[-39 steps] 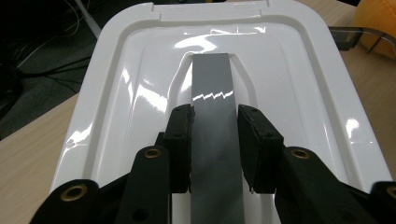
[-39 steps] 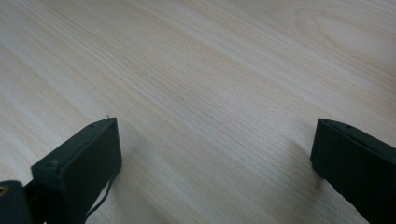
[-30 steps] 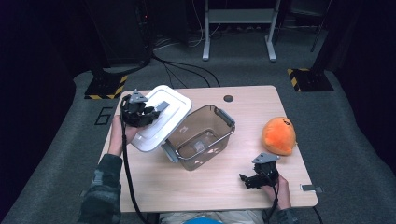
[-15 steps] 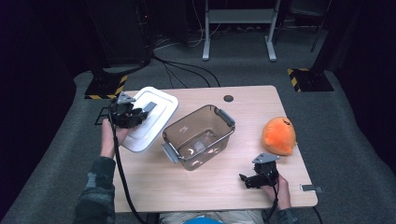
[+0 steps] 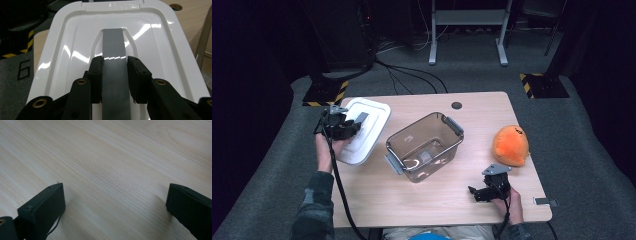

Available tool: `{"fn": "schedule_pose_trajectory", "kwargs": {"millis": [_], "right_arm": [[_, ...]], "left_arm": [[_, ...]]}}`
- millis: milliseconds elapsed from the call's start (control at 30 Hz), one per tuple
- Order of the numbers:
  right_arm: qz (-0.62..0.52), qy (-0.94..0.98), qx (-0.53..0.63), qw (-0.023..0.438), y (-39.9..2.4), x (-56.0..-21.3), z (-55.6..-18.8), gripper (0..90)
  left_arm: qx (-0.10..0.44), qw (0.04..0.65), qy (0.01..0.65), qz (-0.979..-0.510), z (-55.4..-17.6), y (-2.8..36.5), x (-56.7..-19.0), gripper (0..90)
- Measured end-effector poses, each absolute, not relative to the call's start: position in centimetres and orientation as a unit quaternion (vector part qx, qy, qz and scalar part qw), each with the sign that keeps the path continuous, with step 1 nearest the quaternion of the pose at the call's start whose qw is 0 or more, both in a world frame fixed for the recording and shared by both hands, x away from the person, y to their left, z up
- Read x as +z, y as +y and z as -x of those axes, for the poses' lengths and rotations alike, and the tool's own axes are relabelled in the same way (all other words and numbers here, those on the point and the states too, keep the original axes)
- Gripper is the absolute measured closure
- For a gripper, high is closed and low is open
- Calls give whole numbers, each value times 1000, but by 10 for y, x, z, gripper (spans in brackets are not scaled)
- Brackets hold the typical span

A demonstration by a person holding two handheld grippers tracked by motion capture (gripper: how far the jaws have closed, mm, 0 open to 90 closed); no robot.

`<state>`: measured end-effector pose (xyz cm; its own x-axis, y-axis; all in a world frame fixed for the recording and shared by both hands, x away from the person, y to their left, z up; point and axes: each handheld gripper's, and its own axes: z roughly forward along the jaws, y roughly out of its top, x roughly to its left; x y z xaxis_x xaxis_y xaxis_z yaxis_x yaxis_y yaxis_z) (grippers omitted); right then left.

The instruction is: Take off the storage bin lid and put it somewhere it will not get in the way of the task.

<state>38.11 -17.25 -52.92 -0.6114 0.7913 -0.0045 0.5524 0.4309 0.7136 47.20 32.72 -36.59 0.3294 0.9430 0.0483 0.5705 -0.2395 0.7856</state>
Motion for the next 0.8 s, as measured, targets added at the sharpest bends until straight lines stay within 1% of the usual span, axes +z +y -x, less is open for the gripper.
{"fn": "schedule_pose_trajectory", "kwargs": {"millis": [400, 800], "right_arm": [[-406, 828, 346, 173, -173, -529, -381, 20], [-406, 828, 346, 173, -173, -529, -381, 20]], "left_arm": [[265, 320, 572, -708, -475, 344, -393, 664], [253, 299, 613, -686, -479, 356, -427, 663]]}}
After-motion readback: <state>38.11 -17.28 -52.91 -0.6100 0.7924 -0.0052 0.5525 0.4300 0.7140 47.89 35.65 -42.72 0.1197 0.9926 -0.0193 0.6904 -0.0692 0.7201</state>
